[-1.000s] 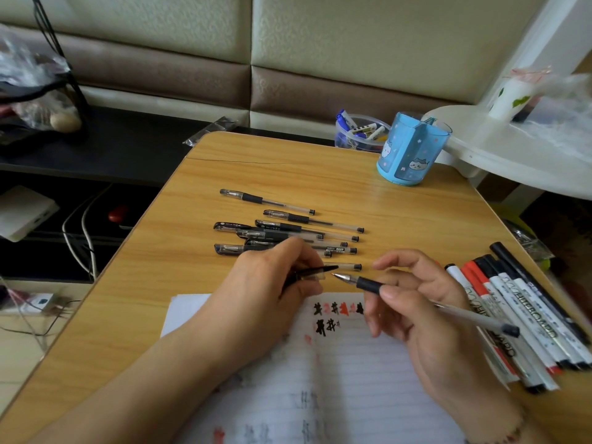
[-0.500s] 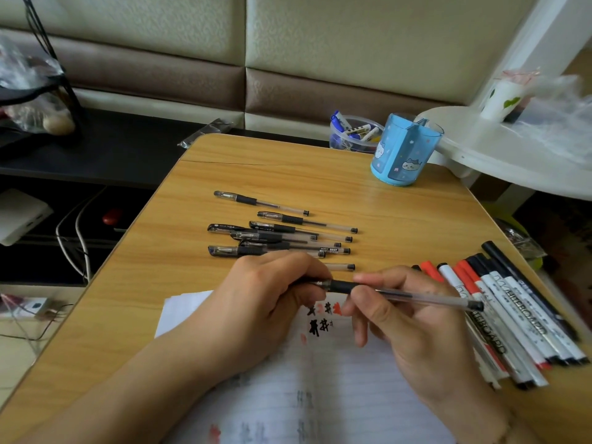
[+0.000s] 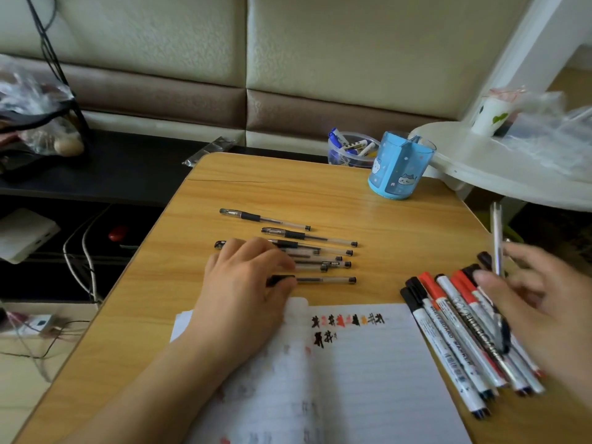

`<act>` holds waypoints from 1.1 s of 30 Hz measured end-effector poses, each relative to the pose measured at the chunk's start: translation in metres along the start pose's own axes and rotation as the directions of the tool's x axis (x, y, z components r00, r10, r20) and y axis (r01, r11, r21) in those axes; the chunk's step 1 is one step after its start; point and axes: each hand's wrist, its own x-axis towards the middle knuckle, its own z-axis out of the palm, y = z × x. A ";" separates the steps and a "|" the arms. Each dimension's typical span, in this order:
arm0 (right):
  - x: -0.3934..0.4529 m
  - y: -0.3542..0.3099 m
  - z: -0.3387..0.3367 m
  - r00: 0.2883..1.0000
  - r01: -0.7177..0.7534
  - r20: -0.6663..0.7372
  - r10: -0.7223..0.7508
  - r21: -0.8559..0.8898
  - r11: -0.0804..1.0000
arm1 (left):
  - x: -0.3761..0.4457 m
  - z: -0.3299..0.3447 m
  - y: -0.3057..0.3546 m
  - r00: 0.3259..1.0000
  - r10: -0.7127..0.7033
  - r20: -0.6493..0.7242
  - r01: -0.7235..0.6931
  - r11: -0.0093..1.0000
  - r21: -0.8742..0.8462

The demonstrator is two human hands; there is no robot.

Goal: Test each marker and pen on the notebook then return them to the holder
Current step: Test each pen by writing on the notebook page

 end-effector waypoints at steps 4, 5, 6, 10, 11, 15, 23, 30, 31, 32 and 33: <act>0.000 0.040 -0.010 0.988 -0.047 0.135 0.076 -0.206 0.977 | 0.001 0.002 -0.005 0.996 -0.078 0.047 0.071 0.989 0.133; 0.000 0.040 -0.007 0.985 -0.042 0.156 0.079 -0.231 0.972 | 0.001 0.001 -0.006 0.993 -0.099 0.064 0.087 0.983 0.159; 0.001 0.042 -0.004 0.981 -0.043 0.173 0.088 -0.253 0.966 | 0.001 0.001 -0.006 0.991 -0.115 0.072 0.101 0.978 0.181; 0.003 0.041 0.001 0.981 -0.100 0.135 0.140 -0.268 0.958 | 0.001 0.002 -0.007 0.991 -0.121 0.062 0.104 0.968 0.229; 0.003 0.042 0.000 0.985 -0.095 0.114 0.130 -0.268 0.959 | 0.000 0.002 -0.008 0.992 -0.111 0.054 0.096 0.970 0.222; 0.000 0.003 -0.001 0.996 -0.041 0.069 0.053 -0.158 0.987 | 0.004 -0.005 -0.002 0.998 -0.065 0.017 0.064 0.995 0.071; -0.020 -0.064 0.064 0.878 0.112 0.287 -0.384 0.655 0.747 | -0.007 -0.024 0.038 0.873 0.420 0.247 -0.282 0.849 -0.447; -0.030 -0.056 0.077 0.864 0.124 0.215 -0.456 0.786 0.605 | -0.006 -0.028 0.036 0.803 0.506 0.316 -0.329 0.817 -0.473; -0.029 -0.055 0.076 0.854 0.119 0.231 -0.466 0.786 0.607 | -0.007 -0.027 0.035 0.804 0.505 0.314 -0.330 0.819 -0.470; -0.028 -0.055 0.075 0.844 0.115 0.246 -0.476 0.784 0.610 | -0.007 -0.026 0.033 0.810 0.499 0.308 -0.331 0.823 -0.461; -0.026 -0.054 0.075 0.830 0.117 0.263 -0.492 0.781 0.614 | -0.007 -0.026 0.030 0.818 0.492 0.299 -0.339 0.831 -0.440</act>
